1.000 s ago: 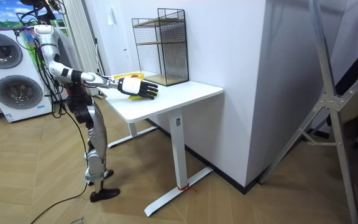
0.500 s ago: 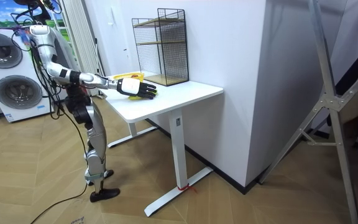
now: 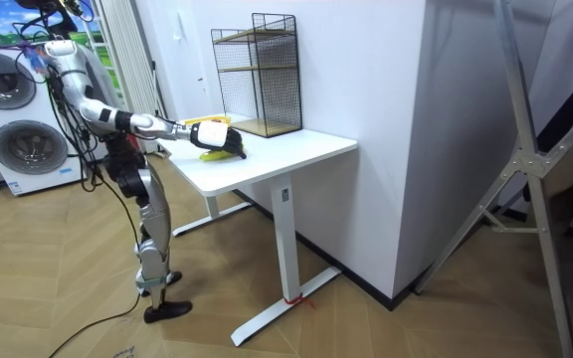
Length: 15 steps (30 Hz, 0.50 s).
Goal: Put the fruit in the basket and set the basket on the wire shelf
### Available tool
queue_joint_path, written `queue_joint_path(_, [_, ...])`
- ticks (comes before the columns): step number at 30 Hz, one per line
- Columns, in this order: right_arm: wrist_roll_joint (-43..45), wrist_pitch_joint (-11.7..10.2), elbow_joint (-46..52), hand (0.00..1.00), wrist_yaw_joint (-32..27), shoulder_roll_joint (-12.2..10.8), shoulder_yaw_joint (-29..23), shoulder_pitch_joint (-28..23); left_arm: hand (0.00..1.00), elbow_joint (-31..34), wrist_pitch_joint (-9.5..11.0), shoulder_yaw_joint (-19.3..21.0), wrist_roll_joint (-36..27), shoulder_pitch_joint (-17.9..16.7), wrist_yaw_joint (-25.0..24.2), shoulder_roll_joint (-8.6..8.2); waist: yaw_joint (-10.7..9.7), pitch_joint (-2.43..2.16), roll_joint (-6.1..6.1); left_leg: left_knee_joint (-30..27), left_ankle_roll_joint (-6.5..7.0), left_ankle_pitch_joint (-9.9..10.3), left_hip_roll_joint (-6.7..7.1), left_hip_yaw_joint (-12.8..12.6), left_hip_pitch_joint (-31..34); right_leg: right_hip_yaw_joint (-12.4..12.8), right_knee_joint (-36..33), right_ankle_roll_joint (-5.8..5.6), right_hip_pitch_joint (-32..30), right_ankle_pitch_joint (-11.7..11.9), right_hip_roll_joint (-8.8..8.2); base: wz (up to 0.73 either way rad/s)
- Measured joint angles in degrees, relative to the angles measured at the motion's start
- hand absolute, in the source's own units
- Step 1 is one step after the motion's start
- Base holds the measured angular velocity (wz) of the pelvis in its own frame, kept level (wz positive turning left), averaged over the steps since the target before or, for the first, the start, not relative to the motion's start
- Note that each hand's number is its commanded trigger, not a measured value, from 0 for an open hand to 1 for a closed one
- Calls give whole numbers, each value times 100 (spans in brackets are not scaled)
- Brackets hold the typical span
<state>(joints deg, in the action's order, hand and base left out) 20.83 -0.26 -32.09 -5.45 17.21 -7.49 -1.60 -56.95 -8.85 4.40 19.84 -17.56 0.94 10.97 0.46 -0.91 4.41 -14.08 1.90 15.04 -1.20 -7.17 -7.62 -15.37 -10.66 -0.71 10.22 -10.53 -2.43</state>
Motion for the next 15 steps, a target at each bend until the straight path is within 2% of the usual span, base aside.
queue_joint_path(11, [-50, 48, -92, 100, -60, 17, -39, 40, 0, 9, 3, -4, 22, 29, -16, 0, -9, 3, 2, 21, -2, 0, -1, 30, 31, -46, 12, 0, -22, 0, 4, 1])
queue_joint_path(15, [-530, 49, -90, 100, -71, -17, -51, 111, 0, 7, 7, -28, 44, 34, -14, 1, -4, 4, -3, 21, -2, 0, -11, -3, 19, -15, 13, 0, -26, 0, 15, -3])
